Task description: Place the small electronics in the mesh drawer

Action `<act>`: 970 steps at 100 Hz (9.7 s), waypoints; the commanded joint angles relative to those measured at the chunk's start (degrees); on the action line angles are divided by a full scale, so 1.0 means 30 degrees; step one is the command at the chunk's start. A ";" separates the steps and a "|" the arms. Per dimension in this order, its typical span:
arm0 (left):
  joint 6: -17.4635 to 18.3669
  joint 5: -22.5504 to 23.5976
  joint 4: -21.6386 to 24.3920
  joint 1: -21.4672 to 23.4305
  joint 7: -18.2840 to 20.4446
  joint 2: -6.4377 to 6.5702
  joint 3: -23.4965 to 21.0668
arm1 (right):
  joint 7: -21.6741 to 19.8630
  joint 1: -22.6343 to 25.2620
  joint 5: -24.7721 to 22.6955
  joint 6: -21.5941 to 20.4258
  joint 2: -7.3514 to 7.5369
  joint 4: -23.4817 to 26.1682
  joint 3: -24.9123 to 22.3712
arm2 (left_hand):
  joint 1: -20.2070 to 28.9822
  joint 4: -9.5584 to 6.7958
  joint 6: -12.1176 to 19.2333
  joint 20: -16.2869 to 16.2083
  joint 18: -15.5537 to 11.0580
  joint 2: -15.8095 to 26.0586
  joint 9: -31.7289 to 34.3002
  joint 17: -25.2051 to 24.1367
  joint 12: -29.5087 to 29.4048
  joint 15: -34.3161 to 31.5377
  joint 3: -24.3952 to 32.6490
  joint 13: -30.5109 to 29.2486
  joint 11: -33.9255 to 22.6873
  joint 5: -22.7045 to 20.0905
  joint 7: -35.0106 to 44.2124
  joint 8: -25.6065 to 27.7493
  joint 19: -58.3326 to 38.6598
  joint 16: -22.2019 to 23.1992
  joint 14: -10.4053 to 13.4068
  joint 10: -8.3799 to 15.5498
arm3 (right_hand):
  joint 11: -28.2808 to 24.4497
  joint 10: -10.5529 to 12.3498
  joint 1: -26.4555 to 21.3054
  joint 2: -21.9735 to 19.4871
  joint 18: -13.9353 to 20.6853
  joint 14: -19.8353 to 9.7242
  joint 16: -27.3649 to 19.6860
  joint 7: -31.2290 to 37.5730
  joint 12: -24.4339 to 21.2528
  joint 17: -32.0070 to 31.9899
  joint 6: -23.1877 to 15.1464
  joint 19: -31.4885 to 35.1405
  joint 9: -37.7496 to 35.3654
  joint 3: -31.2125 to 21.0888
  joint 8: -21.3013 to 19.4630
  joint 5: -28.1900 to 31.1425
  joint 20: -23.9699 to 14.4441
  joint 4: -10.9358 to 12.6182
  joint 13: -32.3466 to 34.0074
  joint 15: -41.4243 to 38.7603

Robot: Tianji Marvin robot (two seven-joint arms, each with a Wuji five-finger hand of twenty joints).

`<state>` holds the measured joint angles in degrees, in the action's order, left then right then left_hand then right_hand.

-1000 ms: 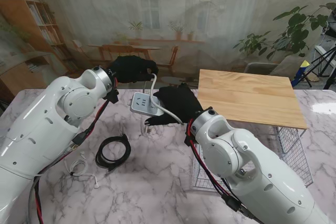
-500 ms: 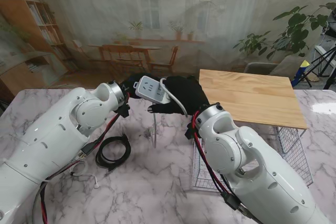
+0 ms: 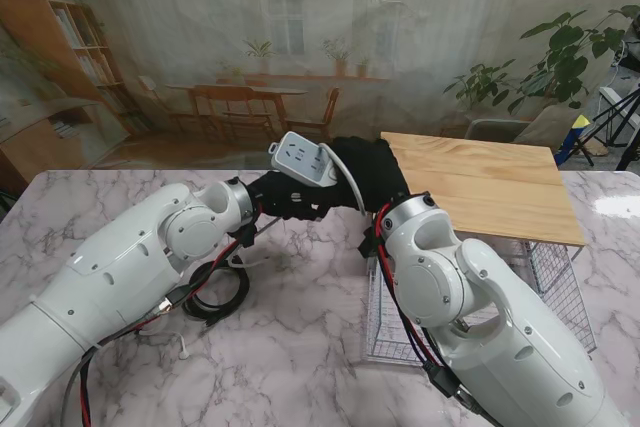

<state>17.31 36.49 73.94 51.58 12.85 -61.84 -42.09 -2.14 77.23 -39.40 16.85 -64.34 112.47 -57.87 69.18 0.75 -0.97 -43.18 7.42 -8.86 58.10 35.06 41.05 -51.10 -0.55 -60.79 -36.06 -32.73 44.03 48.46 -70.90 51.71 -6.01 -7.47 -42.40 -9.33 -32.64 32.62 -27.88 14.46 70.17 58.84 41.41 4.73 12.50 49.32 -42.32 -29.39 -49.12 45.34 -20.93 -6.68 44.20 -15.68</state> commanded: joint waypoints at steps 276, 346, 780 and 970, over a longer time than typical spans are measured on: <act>0.2245 0.1013 0.4726 0.5458 0.1453 0.0865 -0.6326 | 0.0031 -0.1044 -0.1038 0.1165 -0.0089 -0.0683 -0.0144 | 0.1595 -0.0459 -0.1553 0.6115 0.0625 0.0010 0.0086 0.2442 -0.6601 0.6997 0.0715 -0.0596 0.4986 -0.3301 -0.3140 -0.5765 0.1761 -0.6060 -0.1127 -0.1262 | -0.0417 0.0535 -0.2939 -0.4492 -0.0159 -0.0055 0.0341 0.0682 0.0212 -0.0305 -0.2880 -0.0525 -0.0121 -0.6620 -0.0052 0.2109 -0.0042 0.0266 0.0324 -0.1138; 0.6426 -0.0801 0.8373 0.7581 0.2937 0.1464 -0.6882 | -0.0151 -0.3470 -0.1478 0.2689 -0.0213 -0.3840 0.1293 | 0.1586 -0.0346 0.0752 0.3979 -0.0700 0.0167 0.0702 0.3329 -0.2989 0.3356 0.0789 -0.1561 0.1981 -0.2714 -0.0728 -0.2783 -0.0362 -0.4020 0.0002 -0.0904 | -0.0629 0.0558 -0.3029 -0.4501 -0.0123 -0.0055 0.0356 0.0738 0.0306 -0.0369 -0.2776 -0.0616 -0.0112 -0.6601 -0.0054 0.2059 -0.0077 0.0195 0.0365 -0.1162; 0.3541 -0.3493 0.1156 0.4452 0.5823 0.1723 -0.4540 | -0.0254 -0.1884 -0.1702 -0.0023 0.0048 -0.3601 0.1784 | -0.0127 -0.0543 0.1607 0.3723 -0.1545 -0.2115 0.1156 -0.2246 -0.3574 0.8016 0.3301 0.2144 0.6594 -0.3741 -0.1139 -0.5298 0.3258 -0.7081 0.0195 0.1580 | -0.0607 0.0574 -0.3172 -0.4666 -0.0128 -0.0098 0.0403 0.0618 0.0243 -0.0169 -0.2896 -0.0558 -0.0231 -0.6199 -0.0080 0.1983 -0.0131 0.0083 0.0506 -0.1227; 0.3014 0.0577 0.9656 0.4335 0.3563 0.1165 -0.9833 | -0.1235 -0.2214 -0.1352 -0.1475 0.0246 -0.4326 0.3286 | 0.1409 -0.0226 0.1579 0.1659 -0.0955 -0.0107 0.1393 0.0259 -0.0457 0.2972 0.2073 -0.0383 0.1678 -0.2788 0.0291 -0.0494 -0.0226 -0.2345 -0.1346 -0.0606 | -0.0703 0.0616 -0.3128 -0.4670 -0.0122 -0.0139 0.0423 0.0684 0.0225 -0.0177 -0.2887 -0.0618 -0.0317 -0.6233 -0.0098 0.2008 -0.0192 0.0084 0.0579 -0.1261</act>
<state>27.07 38.12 103.38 66.12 22.87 -57.70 -71.84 -5.08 69.83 -43.45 12.96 -63.86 99.28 -48.64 68.33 2.51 0.65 -35.65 8.39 -14.15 61.80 35.93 38.66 -39.36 1.31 -60.65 -29.53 -40.34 41.87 44.60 -70.96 43.78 -8.17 -7.35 -42.72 -9.34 -32.51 32.77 -27.88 14.46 70.42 58.85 41.50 4.86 12.52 48.52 -42.32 -29.45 -49.10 45.82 -21.05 -6.67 44.80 -15.68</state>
